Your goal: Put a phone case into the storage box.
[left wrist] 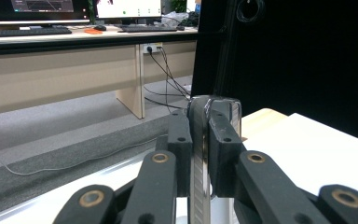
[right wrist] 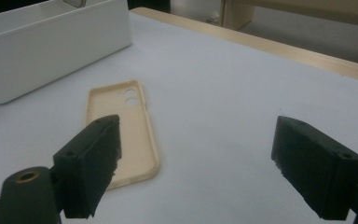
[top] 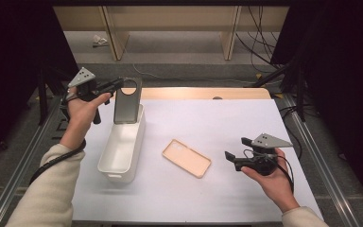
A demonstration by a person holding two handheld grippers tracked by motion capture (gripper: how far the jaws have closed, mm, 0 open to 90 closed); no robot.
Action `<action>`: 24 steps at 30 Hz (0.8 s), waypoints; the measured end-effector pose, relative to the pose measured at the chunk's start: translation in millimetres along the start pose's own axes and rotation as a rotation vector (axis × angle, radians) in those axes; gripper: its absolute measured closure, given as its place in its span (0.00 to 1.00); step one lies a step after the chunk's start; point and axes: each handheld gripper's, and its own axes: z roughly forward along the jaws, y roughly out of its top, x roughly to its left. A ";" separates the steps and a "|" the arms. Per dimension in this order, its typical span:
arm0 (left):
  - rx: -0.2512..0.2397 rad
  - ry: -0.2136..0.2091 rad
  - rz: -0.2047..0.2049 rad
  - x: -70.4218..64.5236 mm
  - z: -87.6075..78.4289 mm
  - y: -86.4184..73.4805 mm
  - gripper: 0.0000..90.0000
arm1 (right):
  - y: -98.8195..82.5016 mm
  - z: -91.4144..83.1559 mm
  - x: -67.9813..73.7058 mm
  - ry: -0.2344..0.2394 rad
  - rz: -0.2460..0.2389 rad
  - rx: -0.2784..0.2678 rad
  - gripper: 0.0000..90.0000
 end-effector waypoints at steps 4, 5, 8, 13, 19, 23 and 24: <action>0.009 0.000 -0.003 2.3 3.9 -2.9 0.90 | -0.1 0.0 -0.2 0.001 0.001 0.000 0.19; 0.011 0.000 -0.005 2.8 4.9 -3.5 0.90 | -0.1 0.0 -0.3 -0.001 0.002 0.000 0.19; 0.010 0.002 -0.015 4.3 7.7 -4.6 0.90 | -0.2 0.1 -0.3 0.000 0.001 0.001 0.19; 0.020 0.004 -0.017 6.1 12.4 -5.2 0.90 | -0.2 0.2 -0.3 0.000 0.001 0.001 0.19; 0.033 0.006 -0.019 8.9 17.3 -7.9 0.90 | -0.3 0.3 -0.4 0.000 0.001 0.001 0.19; 0.042 0.014 -0.026 11.6 19.8 -10.5 0.90 | -0.2 0.3 -0.2 0.002 0.001 0.002 0.19; 0.043 0.016 -0.028 12.1 20.5 -11.1 0.90 | -0.2 0.3 -0.2 0.002 0.001 0.002 0.19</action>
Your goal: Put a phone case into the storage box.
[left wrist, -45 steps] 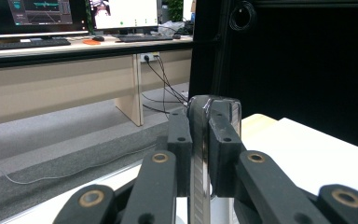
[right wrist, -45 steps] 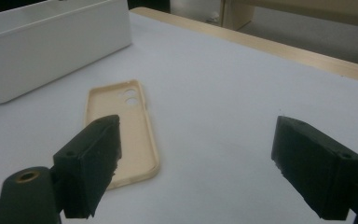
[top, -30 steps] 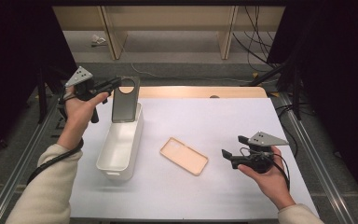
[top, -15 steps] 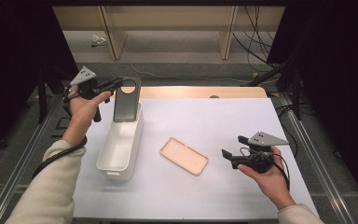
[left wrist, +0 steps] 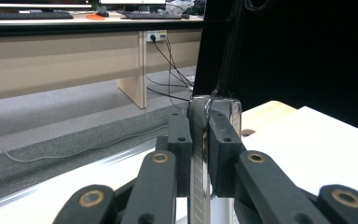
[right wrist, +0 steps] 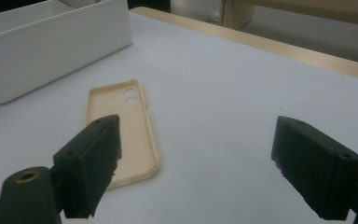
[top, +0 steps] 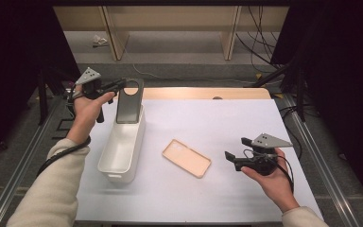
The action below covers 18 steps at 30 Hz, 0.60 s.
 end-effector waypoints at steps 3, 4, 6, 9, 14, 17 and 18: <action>0.007 0.002 -0.004 1.7 2.6 -1.8 0.90 | 0.0 0.1 0.1 0.000 0.000 0.002 0.19; 0.007 0.002 -0.004 1.7 2.6 -1.8 0.90 | 0.0 0.1 0.1 0.000 0.000 0.002 0.19; 0.010 0.002 -0.005 2.7 3.9 -2.4 0.90 | -0.3 0.3 -0.1 -0.001 0.000 0.003 0.19; 0.013 0.004 -0.007 4.2 5.7 -3.4 0.90 | -0.4 0.6 0.0 -0.001 0.001 0.005 0.19; 0.020 0.009 -0.009 6.6 8.3 -5.7 0.90 | -0.4 0.4 -0.2 -0.001 0.002 0.005 0.19; 0.028 0.014 -0.015 8.8 9.6 -8.8 0.90 | -0.2 0.3 0.0 0.001 0.000 0.005 0.18; 0.028 0.014 -0.015 8.8 9.6 -8.8 0.90 | -0.2 0.3 0.0 0.001 0.000 0.005 0.18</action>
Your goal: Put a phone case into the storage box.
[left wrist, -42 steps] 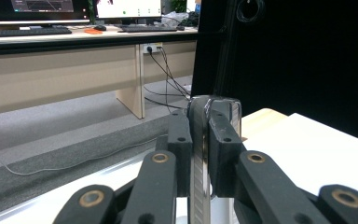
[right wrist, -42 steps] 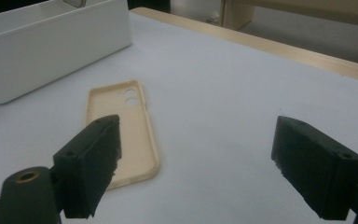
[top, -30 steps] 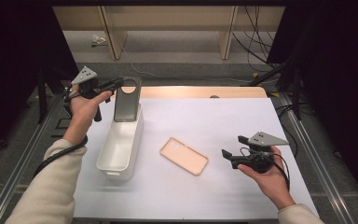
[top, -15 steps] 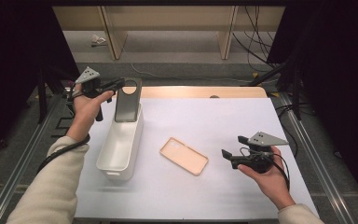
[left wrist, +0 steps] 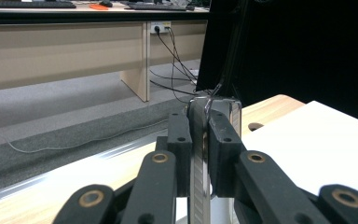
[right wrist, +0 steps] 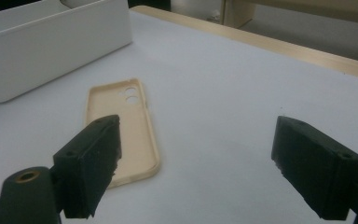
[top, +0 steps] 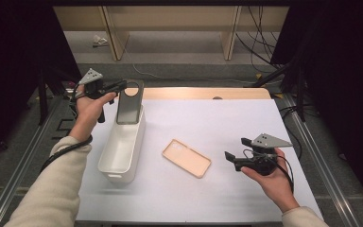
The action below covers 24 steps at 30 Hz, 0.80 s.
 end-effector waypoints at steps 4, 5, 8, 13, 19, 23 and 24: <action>0.008 0.004 -0.007 2.2 1.6 -3.5 0.90 | 0.0 -0.1 0.1 0.001 0.000 0.000 0.18; 0.014 0.006 -0.010 3.0 2.5 -5.1 0.90 | 0.0 -0.1 0.0 0.001 0.000 -0.001 0.18; 0.015 0.008 -0.011 3.4 3.1 -6.6 0.90 | -0.1 0.1 0.0 0.001 0.000 0.000 0.18; 0.019 0.006 -0.014 4.3 4.3 -9.2 0.90 | -0.2 0.3 0.2 0.000 0.001 0.000 0.18; 0.028 0.012 -0.024 6.7 5.4 -12.8 0.90 | -0.1 0.1 0.3 0.002 0.000 0.000 0.18; 0.033 0.016 -0.029 8.7 6.2 -15.1 0.90 | -0.1 0.4 0.4 0.001 0.000 0.000 0.18; 0.033 0.016 -0.029 8.7 6.2 -15.1 0.90 | -0.1 0.4 0.4 0.001 0.000 0.000 0.18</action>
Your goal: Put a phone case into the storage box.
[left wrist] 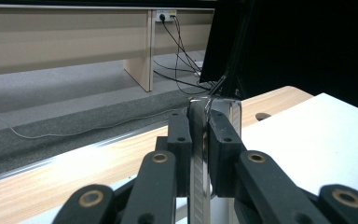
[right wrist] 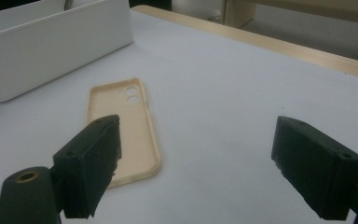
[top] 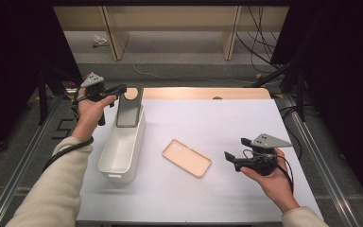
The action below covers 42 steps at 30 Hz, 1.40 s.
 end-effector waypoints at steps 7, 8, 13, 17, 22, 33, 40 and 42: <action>0.007 0.003 -0.008 1.8 2.0 -4.0 0.90 | -0.1 0.3 0.1 0.001 0.000 0.000 0.19; 0.009 0.003 -0.010 2.2 2.6 -4.7 0.90 | -0.1 0.1 0.1 0.001 0.000 0.000 0.18; 0.012 0.004 -0.014 2.6 3.7 -6.6 0.90 | -0.1 0.2 0.2 0.002 0.000 0.000 0.19; 0.018 0.004 -0.017 3.4 4.7 -8.5 0.90 | 0.0 0.1 0.2 0.002 0.000 0.000 0.19; 0.022 0.003 -0.022 4.0 6.1 -10.2 0.90 | -0.1 0.2 0.1 0.005 0.000 0.003 0.19; 0.040 0.013 -0.028 6.0 7.7 -14.2 0.89 | -0.1 0.3 0.4 0.006 0.000 0.006 0.19; 0.045 0.017 -0.028 7.2 8.1 -14.7 0.89 | -0.2 0.5 0.4 0.008 0.000 0.006 0.19; 0.048 0.020 -0.027 7.8 8.0 -14.9 0.89 | -0.1 0.5 0.6 0.008 0.000 0.006 0.19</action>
